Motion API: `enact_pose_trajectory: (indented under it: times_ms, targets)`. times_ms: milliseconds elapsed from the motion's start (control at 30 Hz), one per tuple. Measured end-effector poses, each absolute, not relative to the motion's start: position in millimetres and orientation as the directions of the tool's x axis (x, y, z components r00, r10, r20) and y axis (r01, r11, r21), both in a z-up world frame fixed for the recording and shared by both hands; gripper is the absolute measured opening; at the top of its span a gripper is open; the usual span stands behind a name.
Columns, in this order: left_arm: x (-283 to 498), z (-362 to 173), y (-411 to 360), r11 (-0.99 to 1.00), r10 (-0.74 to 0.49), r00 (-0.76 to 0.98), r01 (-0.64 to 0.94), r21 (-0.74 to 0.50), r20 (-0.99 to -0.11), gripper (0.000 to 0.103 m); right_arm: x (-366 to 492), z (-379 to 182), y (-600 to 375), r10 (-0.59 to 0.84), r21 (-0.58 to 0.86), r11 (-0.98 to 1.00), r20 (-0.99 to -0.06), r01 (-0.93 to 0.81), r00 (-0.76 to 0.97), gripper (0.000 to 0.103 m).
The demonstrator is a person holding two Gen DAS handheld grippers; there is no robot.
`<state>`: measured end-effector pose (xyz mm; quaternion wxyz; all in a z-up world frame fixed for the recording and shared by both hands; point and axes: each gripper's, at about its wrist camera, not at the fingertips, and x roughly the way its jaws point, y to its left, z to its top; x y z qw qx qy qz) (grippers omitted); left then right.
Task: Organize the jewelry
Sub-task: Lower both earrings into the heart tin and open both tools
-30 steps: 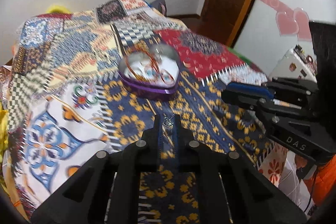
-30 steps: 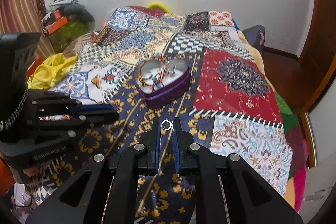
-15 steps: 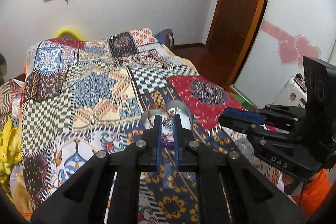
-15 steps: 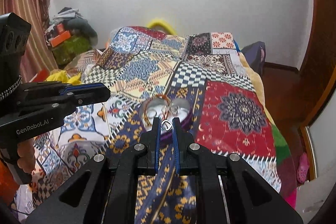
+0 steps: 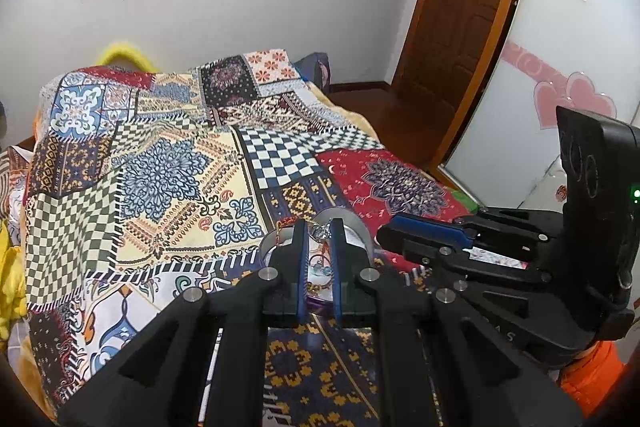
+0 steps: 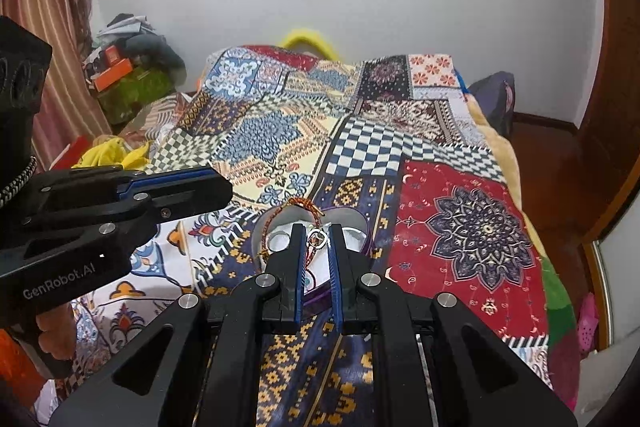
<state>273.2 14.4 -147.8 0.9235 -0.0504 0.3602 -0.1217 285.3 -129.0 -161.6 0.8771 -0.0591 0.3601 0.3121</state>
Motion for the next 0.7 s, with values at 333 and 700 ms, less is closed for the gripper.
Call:
enact_pose_trajectory:
  times_ms: [333,700]
  targets:
    - [298.7,-178.1,14.9,0.959,-0.282,0.648,0.186,-0.212,-0.708,0.008,302.4,-185.3,-122.1,0.487,0.120,0.786,-0.725,-0.607,0.487,0.010]
    - [305.3,-189.2,18.6,0.952,-0.305,0.609,0.173,-0.252,-0.733,0.008,302.7,-188.8,-116.8,0.458,0.081,0.781,-0.749,-0.620,0.480,0.010]
